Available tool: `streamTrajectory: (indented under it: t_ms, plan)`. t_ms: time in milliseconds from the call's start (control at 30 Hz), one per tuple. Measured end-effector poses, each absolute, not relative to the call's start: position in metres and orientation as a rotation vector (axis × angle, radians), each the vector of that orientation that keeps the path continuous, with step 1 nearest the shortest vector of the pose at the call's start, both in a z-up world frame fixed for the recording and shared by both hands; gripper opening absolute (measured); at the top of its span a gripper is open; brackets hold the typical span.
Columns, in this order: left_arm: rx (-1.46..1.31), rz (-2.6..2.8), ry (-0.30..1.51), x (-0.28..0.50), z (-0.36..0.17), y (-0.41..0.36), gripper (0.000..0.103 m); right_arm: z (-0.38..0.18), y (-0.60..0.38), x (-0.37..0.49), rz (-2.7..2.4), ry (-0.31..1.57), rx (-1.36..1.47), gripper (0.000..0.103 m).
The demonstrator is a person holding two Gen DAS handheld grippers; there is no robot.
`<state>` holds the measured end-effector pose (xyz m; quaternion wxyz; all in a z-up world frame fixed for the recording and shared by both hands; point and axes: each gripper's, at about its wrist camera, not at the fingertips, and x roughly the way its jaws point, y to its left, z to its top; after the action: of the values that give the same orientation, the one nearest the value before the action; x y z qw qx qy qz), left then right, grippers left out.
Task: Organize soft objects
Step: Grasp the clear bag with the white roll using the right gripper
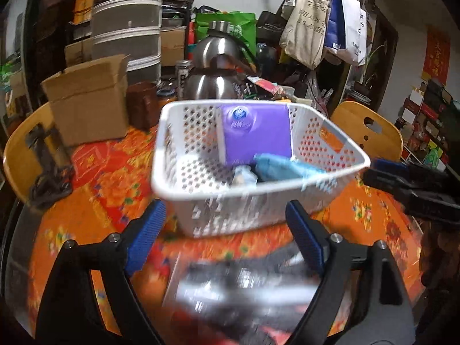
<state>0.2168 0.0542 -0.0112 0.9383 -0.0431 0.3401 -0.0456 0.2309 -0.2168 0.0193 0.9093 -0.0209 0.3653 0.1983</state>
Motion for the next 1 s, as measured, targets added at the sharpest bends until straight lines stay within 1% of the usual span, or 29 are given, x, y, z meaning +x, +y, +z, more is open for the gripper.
streamTrajectory:
  t_ms: [100, 133, 300, 400, 533, 633, 667, 700, 767, 800, 833, 900, 933, 967, 1000]
  plan:
    - [-0.102, -0.063, 0.722, 0.191, -0.029, 0.065, 0.089, 0.005, -0.233, 0.187, 0.426, 0.725, -0.001, 0.075]
    - [-0.118, -0.046, 0.746, 0.182, -0.040, 0.070, 0.090, -0.001, -0.235, 0.177, 0.429, 0.726, 0.007, 0.076]
    - [-0.225, -0.026, 0.807, 0.150, -0.081, 0.092, 0.090, -0.053, -0.236, 0.126, 0.437, 0.820, -0.005, 0.076]
    - [-0.273, -0.025, 0.828, 0.147, -0.098, 0.103, 0.090, -0.074, -0.230, 0.104, 0.460, 0.854, -0.024, 0.076]
    - [-0.288, -0.029, 0.844, 0.157, -0.110, 0.108, 0.090, -0.094, -0.222, 0.096, 0.503, 0.896, -0.048, 0.076]
    - [-0.284, -0.034, 0.845, 0.167, -0.113, 0.108, 0.090, -0.091, -0.224, 0.091, 0.502, 0.865, -0.039, 0.076]
    - [-0.280, -0.041, 0.842, 0.167, -0.114, 0.106, 0.090, -0.092, -0.223, 0.092, 0.504, 0.869, -0.041, 0.075]
    - [-0.278, -0.042, 0.836, 0.170, -0.113, 0.105, 0.089, -0.094, -0.220, 0.094, 0.504, 0.885, -0.049, 0.068]
    - [-0.271, -0.043, 0.808, 0.170, -0.110, 0.103, 0.088, -0.095, -0.215, 0.095, 0.527, 0.901, -0.064, 0.061]
    - [-0.266, -0.044, 0.797, 0.171, -0.108, 0.101, 0.078, -0.095, -0.214, 0.098, 0.527, 0.901, -0.071, 0.056]
    - [-0.260, -0.053, 0.787, 0.171, -0.106, 0.099, 0.071, -0.095, -0.213, 0.098, 0.526, 0.901, -0.080, 0.052]
    - [-0.249, -0.077, 0.782, 0.169, -0.104, 0.094, 0.043, -0.095, -0.211, 0.097, 0.523, 0.898, -0.100, 0.040]
    - [-0.240, -0.086, 0.778, 0.168, -0.103, 0.091, 0.038, -0.095, -0.210, 0.097, 0.527, 0.896, -0.107, 0.035]
    - [-0.219, -0.080, 0.762, 0.166, -0.101, 0.087, 0.034, -0.095, -0.209, 0.097, 0.533, 0.894, -0.113, 0.027]
    - [-0.209, -0.075, 0.751, 0.164, -0.100, 0.085, 0.028, -0.095, -0.208, 0.096, 0.530, 0.892, -0.115, 0.025]
